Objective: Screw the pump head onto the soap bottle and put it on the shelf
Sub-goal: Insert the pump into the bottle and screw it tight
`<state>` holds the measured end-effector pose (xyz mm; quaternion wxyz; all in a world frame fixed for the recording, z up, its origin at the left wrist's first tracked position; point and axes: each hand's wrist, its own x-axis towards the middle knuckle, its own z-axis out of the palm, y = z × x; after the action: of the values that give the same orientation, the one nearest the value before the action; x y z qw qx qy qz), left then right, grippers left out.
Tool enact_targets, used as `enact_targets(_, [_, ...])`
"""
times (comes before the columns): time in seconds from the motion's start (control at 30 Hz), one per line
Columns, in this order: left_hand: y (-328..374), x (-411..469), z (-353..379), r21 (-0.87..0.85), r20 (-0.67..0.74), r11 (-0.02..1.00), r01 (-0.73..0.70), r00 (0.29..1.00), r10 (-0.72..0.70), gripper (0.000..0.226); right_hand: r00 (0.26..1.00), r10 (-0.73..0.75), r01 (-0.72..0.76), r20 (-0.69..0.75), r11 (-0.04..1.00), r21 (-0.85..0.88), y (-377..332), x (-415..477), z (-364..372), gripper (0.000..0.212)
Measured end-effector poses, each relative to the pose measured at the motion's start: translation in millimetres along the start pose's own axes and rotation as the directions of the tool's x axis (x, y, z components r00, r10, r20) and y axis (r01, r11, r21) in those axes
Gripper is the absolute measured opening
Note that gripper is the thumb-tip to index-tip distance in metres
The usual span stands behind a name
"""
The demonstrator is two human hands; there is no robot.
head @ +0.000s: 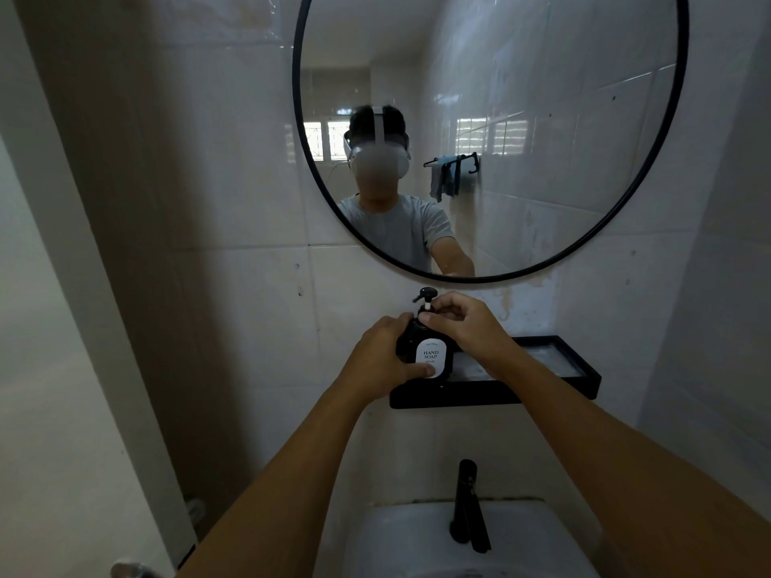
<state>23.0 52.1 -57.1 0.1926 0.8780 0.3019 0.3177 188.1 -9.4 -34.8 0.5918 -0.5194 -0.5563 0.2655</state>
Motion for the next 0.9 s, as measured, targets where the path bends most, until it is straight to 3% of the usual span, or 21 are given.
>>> enact_targets(0.1, [0.8,0.1,-0.8,0.000,-0.002,1.000,0.000,1.000,0.000,0.083,1.000,-0.001,0.001,-0.014,1.000,0.028,-0.6,-0.4,0.6,0.030])
enact_targets(0.27, [1.7,0.0,-0.7,-0.021,0.004,1.000,0.002,1.000,-0.002,0.084,0.998,-0.025,0.022,0.060,0.999,0.050,-2.8,-3.1,-1.7,0.019])
enact_targets(0.5, [2.4,-0.2,-1.2,-0.008,-0.007,1.000,-0.015,1.000,0.015,0.074,0.999,-0.016,0.017,-0.032,1.000,0.020,-0.8,-0.9,2.8,0.033])
enact_targets(0.7, [1.6,0.1,-0.7,-0.015,0.000,1.000,-0.014,1.000,0.014,0.081,0.999,-0.016,0.016,0.043,1.000,0.015,-1.6,-1.2,-0.5,0.010])
enact_targets(0.9, [1.4,0.5,-0.7,-0.010,-0.005,1.000,-0.018,1.000,0.018,0.077,1.000,-0.010,0.011,-0.015,0.998,0.054,-0.7,0.5,2.7,0.026])
